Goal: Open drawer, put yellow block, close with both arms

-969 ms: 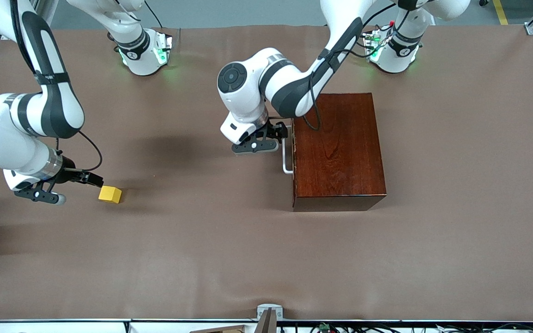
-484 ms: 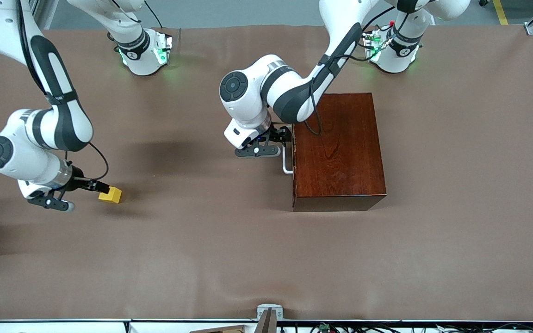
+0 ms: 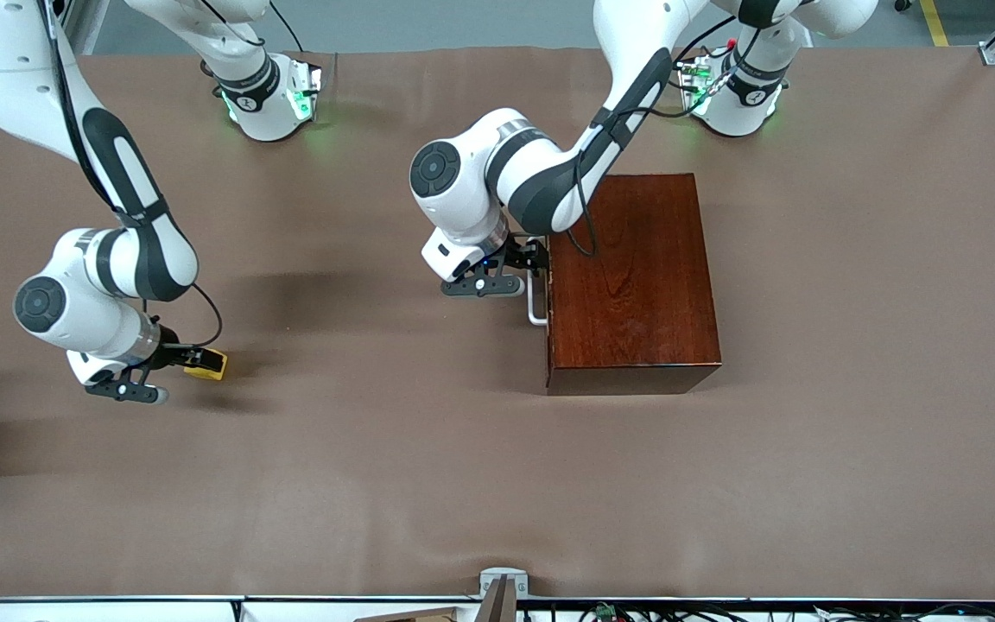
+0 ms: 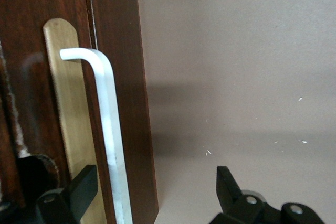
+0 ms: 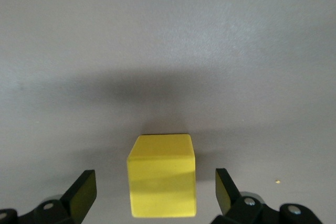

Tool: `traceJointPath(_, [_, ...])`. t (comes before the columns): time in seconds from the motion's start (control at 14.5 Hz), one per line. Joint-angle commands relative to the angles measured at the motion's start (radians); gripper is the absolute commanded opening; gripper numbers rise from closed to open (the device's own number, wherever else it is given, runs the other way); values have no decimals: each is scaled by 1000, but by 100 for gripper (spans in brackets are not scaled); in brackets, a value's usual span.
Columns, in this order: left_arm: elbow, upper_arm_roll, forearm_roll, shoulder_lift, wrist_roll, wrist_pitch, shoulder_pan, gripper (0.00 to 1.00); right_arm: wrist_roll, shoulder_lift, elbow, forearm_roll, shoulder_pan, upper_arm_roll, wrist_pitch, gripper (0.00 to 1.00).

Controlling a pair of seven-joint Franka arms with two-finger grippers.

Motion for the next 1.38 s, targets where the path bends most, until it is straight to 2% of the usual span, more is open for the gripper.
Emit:
traceJointPath(0.0, [19, 5, 21, 17, 11, -3, -7, 100, -10, 20, -2, -3, -9, 9, 14, 100])
traceJointPath(0.35, [22, 5, 18, 17, 3, 38, -7, 100, -8, 33, -12, -3, -10, 9, 14, 99])
traceJointPath(0.42, [22, 5, 16, 17, 0, 52, -7, 100, -8, 33, -9, -3, -9, 9, 14, 71])
traceJointPath(0.55, [22, 4, 13, 21, -28, 78, -7, 100, -10, 33, -7, -3, -11, 9, 13, 29])
traceJointPath(0.62, [22, 2, 10, 25, -29, 87, -7, 100, -10, 33, -6, -3, -10, 9, 7, 3])
traceJointPath(0.9, [24, -5, 7, 31, -86, 142, -9, 100, -30, 29, 36, -16, -8, 9, 0, 0])
traceJointPath(1.31, [28, -7, -64, 57, -147, 248, -9, 100, -220, 21, 108, -17, -5, 10, -38, 0])
